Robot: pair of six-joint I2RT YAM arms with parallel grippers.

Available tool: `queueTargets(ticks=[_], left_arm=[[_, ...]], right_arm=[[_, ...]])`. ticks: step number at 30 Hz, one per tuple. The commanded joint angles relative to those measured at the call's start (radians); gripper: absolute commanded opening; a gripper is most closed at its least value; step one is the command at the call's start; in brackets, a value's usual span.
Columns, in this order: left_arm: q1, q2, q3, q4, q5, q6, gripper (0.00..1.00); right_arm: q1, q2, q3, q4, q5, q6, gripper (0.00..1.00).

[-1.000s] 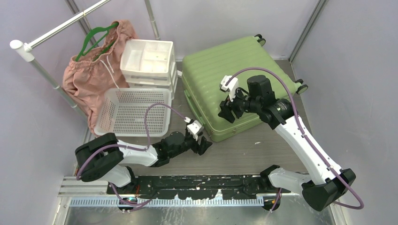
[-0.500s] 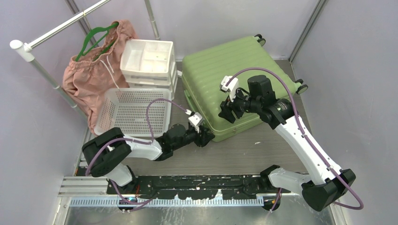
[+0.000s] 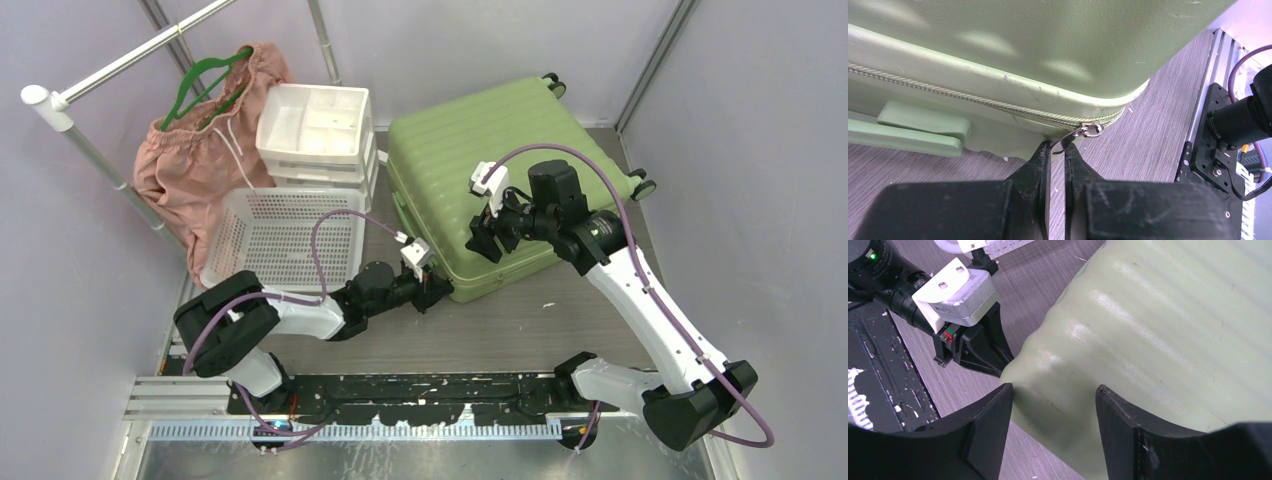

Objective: Open, take out, and arrange the luggage
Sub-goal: Unzip the luggage at the center of the board.

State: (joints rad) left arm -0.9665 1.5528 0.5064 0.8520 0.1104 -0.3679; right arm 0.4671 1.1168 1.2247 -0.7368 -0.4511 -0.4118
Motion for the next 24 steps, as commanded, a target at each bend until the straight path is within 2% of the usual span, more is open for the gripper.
queueTargets(ticks=[1,5,14,20,24], left_arm=[[0.002,-0.05,0.042,0.089,0.018,-0.019,0.03],[0.002,-0.058,0.032,0.104,0.049,-0.031,0.03],[0.002,-0.025,0.025,0.168,0.084,-0.073,0.16],[0.002,-0.016,0.028,0.175,0.087,-0.083,0.29],[0.002,-0.017,0.02,0.192,0.09,-0.084,0.28]], right_arm=[[-0.016,0.028,-0.042,-0.138,0.055,-0.007,0.66],[-0.019,0.025,-0.044,-0.138,0.057,-0.006,0.66],[-0.02,0.023,-0.044,-0.14,0.057,-0.006,0.66],[-0.022,0.017,-0.044,-0.141,0.057,-0.008,0.66],[-0.021,0.018,-0.044,-0.141,0.056,-0.008,0.66]])
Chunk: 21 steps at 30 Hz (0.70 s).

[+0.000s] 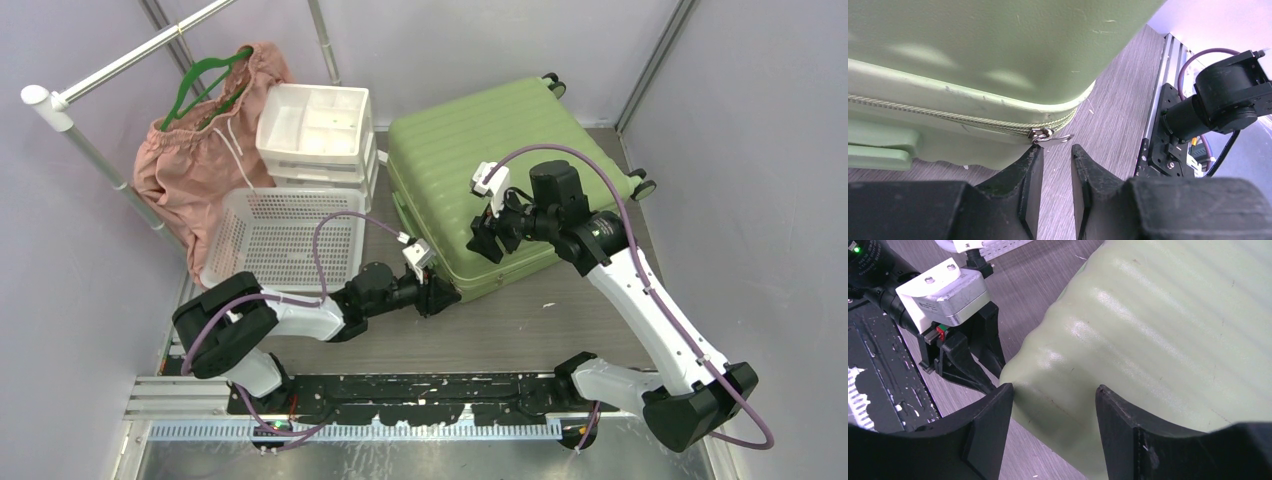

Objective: Open, take out, and arrange the luggage
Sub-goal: Unzip the luggage at the center of the board.

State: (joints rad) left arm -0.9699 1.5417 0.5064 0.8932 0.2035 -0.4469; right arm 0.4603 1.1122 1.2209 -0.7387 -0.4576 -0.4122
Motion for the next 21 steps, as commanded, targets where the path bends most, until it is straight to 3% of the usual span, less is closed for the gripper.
queueTargets(ticks=[1,6,13,21], left_arm=[[0.005,-0.009,0.017,0.154,-0.004,-0.007,0.27],[0.005,-0.005,0.022,0.135,-0.025,-0.035,0.25],[0.007,-0.006,-0.008,0.111,-0.122,-0.142,0.47],[0.007,0.001,-0.024,0.08,-0.241,-0.263,0.5]], right_arm=[[-0.014,0.022,-0.041,-0.139,0.062,-0.008,0.66],[-0.015,0.021,-0.041,-0.139,0.062,-0.007,0.66],[-0.017,0.017,-0.04,-0.139,0.062,-0.008,0.66],[-0.017,0.016,-0.04,-0.139,0.055,-0.006,0.66]])
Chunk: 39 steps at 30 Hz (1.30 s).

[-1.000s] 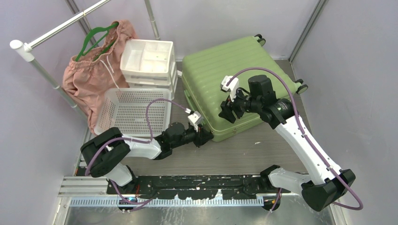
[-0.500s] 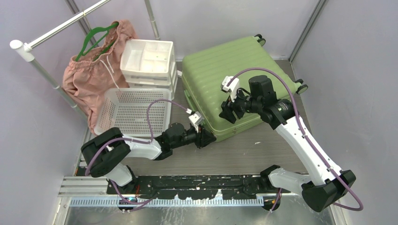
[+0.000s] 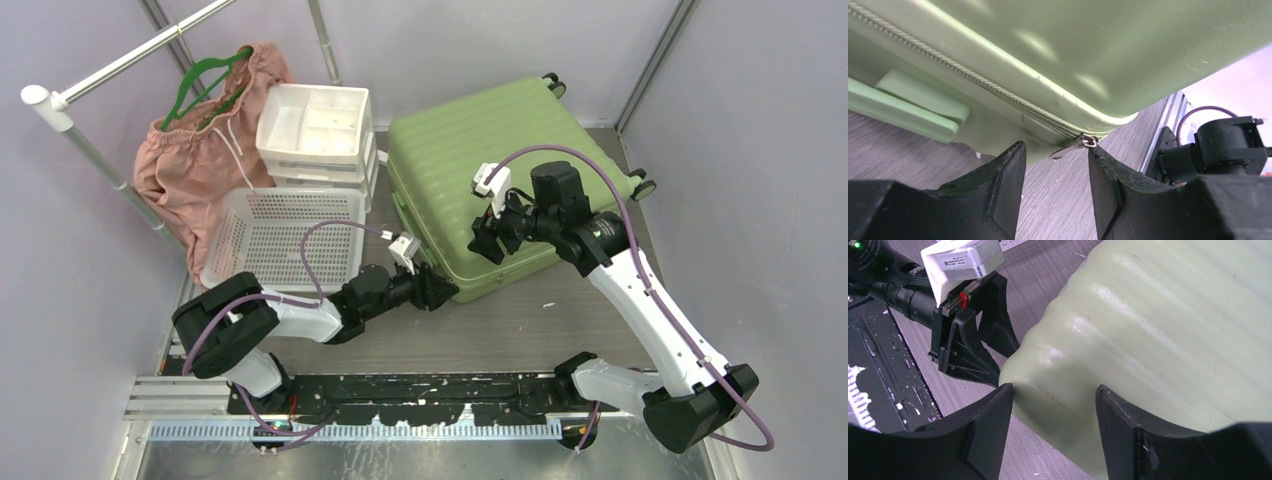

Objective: Open, take out, and arrange the luggage
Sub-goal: Unzip the luggage at the center of the board.

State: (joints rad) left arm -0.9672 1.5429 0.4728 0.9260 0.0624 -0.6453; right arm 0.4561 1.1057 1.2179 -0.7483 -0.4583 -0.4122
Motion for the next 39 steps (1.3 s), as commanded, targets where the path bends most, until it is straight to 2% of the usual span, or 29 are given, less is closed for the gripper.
queueTargets(ticks=[1,7,12,15,21,26,29,39], left_arm=[[0.003,0.0,0.016,0.036,-0.102,-0.063,0.5],[0.002,0.005,0.062,-0.046,-0.092,0.029,0.46],[0.002,0.037,0.048,0.062,-0.067,0.101,0.4],[0.004,0.055,0.048,0.108,-0.037,0.118,0.25],[0.004,0.053,0.046,0.128,-0.055,0.121,0.13],[0.004,0.035,0.043,0.131,-0.055,0.121,0.14],[0.004,0.025,0.038,0.142,-0.055,0.129,0.21],[0.008,-0.006,0.036,0.156,0.039,0.301,0.3]], right_arm=[[-0.012,0.022,-0.037,-0.13,0.056,-0.006,0.66],[-0.013,0.017,-0.038,-0.13,0.058,-0.007,0.66],[-0.013,0.017,-0.041,-0.129,0.056,-0.007,0.66],[-0.013,0.016,-0.041,-0.129,0.056,-0.008,0.66],[-0.014,0.014,-0.044,-0.131,0.059,-0.012,0.66],[-0.013,0.014,-0.044,-0.129,0.06,-0.012,0.66],[-0.013,0.014,-0.044,-0.129,0.058,-0.012,0.66],[-0.013,0.011,-0.049,-0.132,0.052,-0.013,0.66]])
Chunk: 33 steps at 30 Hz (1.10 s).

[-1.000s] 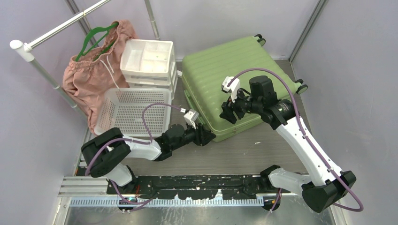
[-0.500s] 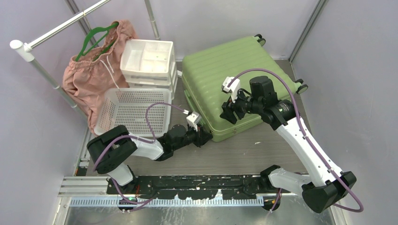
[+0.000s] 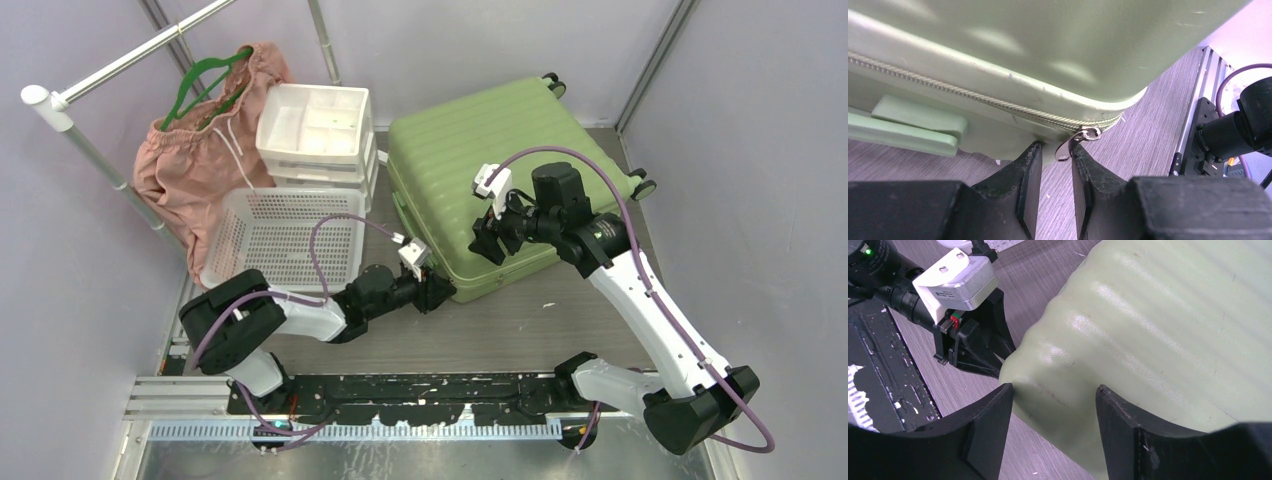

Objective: Open, take out, and arrange the luggage
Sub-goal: Unzip the luggage at the center of the board.

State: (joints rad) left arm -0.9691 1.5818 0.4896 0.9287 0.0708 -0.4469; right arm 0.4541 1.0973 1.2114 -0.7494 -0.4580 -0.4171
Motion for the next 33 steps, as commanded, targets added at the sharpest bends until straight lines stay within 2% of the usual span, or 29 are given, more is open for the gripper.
queueTargets(ticks=[1,10,15,23,28,33], left_arm=[[0.017,-0.04,0.018,0.159,0.058,0.107,0.3],[0.187,0.019,0.039,0.225,0.451,-0.063,0.3],[0.227,0.079,0.074,0.268,0.593,-0.118,0.35],[0.261,0.177,0.064,0.5,0.699,-0.164,0.36],[0.262,0.197,0.077,0.502,0.705,-0.172,0.38],[0.248,0.196,0.088,0.503,0.713,-0.206,0.43]], right_arm=[[-0.011,0.02,-0.043,-0.13,0.05,-0.009,0.66],[-0.011,0.018,-0.047,-0.126,0.042,-0.013,0.66],[-0.011,0.02,-0.056,-0.121,0.039,-0.013,0.66],[-0.011,0.022,-0.059,-0.119,0.04,-0.012,0.66],[-0.011,0.021,-0.067,-0.118,0.041,-0.013,0.66],[-0.012,0.021,-0.067,-0.116,0.04,-0.011,0.66]])
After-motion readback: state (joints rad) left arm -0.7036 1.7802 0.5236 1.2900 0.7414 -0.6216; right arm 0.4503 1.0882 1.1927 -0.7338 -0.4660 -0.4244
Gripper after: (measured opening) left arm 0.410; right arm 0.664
